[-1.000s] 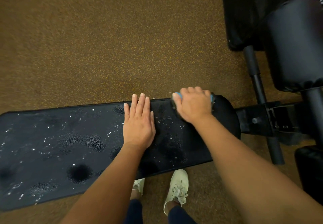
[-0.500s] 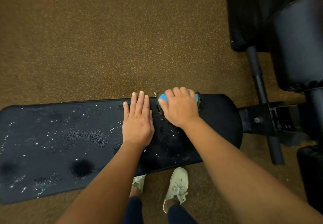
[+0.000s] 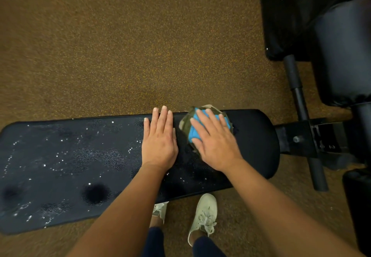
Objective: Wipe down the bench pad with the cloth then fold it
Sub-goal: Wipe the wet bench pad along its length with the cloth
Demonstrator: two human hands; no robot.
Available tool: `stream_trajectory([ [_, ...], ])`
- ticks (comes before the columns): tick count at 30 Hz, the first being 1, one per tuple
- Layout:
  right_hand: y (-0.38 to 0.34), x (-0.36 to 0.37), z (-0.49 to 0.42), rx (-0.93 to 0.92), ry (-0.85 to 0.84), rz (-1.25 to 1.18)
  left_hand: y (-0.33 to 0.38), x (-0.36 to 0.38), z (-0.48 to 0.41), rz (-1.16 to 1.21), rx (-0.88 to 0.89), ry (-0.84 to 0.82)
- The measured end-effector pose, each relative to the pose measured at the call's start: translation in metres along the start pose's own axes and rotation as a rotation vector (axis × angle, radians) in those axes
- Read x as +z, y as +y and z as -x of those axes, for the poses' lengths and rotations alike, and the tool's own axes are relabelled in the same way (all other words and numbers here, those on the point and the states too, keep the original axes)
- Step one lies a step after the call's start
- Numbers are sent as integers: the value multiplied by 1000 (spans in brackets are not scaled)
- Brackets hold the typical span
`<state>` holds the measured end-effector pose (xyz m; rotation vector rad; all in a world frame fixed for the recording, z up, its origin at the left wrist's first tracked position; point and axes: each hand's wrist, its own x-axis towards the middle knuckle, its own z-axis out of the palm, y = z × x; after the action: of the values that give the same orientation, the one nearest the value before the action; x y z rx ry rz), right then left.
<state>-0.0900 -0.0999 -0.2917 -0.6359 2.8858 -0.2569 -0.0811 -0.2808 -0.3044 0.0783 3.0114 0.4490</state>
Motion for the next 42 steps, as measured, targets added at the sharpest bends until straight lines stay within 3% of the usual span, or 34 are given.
stream_trajectory([
  [4, -3, -2, -25, 327, 29, 27, 0, 0, -1, 7, -3, -1],
  [5, -15, -1, -32, 335, 32, 21, 0, 0, 0, 16, -9, -3],
  [10, -24, 2, 2, -53, -46, 40, -5, -1, 9, 19, 14, -17],
  [12, -4, 0, 10, -11, -43, 89, -6, -3, 10, 22, 20, -17],
  [16, -10, -4, -15, 266, 8, 78, -6, -4, 10, 29, 21, -15],
  [19, -31, 2, -6, 116, -2, 32, -6, -3, 11, 28, 19, -13],
  [21, -21, 2, 17, -70, -53, 33, -7, -3, 13, 22, 20, -20],
  [23, -2, 1, 25, -142, -72, 67, -8, -4, 16, 12, 20, -27],
  [28, -22, 0, -11, 224, 2, 57, -5, -4, 21, -17, -12, -28],
  [34, -19, 5, 40, -117, -100, 78, -7, -4, 32, -54, -46, -14],
  [39, -34, 4, 12, 223, -36, 72, -9, -1, 41, -33, -78, -11],
  [42, -60, 13, 37, 64, -81, 60, -10, 1, 41, -37, -80, -13],
])
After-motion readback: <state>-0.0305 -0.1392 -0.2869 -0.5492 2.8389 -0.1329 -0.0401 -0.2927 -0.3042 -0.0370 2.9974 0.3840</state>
